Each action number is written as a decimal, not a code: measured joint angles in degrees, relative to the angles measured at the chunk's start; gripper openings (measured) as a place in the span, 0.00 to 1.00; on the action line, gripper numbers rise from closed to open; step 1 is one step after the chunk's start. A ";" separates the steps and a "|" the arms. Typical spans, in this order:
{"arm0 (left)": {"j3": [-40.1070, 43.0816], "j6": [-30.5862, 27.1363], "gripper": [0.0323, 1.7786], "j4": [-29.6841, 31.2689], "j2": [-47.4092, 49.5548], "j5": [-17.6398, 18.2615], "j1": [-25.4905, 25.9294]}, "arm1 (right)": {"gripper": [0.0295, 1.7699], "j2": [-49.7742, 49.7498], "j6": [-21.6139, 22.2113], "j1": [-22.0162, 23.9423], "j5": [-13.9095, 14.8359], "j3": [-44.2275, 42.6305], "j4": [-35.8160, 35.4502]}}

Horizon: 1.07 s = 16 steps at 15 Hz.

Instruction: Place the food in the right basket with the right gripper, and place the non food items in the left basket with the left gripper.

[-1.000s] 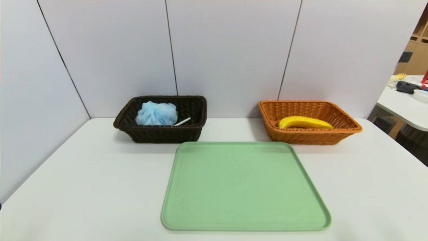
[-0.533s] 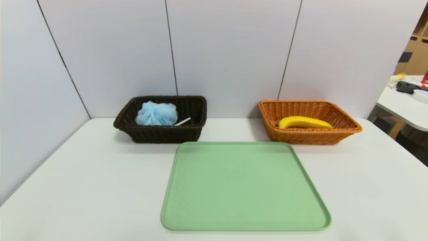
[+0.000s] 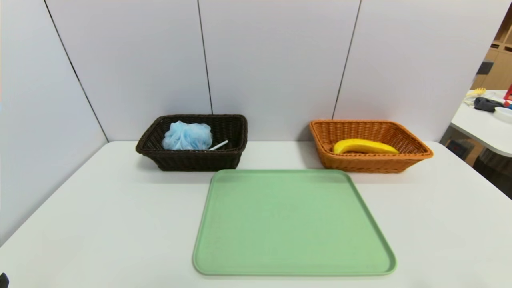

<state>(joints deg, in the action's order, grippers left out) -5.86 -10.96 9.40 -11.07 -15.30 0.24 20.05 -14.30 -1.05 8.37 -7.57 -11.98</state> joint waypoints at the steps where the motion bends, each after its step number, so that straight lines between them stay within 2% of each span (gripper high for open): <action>1: 0.17 0.00 0.95 0.05 0.33 0.01 0.00 | 0.96 -0.46 0.00 -0.05 0.05 0.24 0.02; 16: 4.74 -1.02 0.95 -0.12 5.01 0.91 -0.29 | 0.96 -7.88 0.57 1.78 -0.15 6.73 -0.89</action>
<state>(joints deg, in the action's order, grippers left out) -1.12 -11.98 9.28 -6.06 -14.38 -0.05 12.18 -13.73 0.73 8.23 -0.84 -12.87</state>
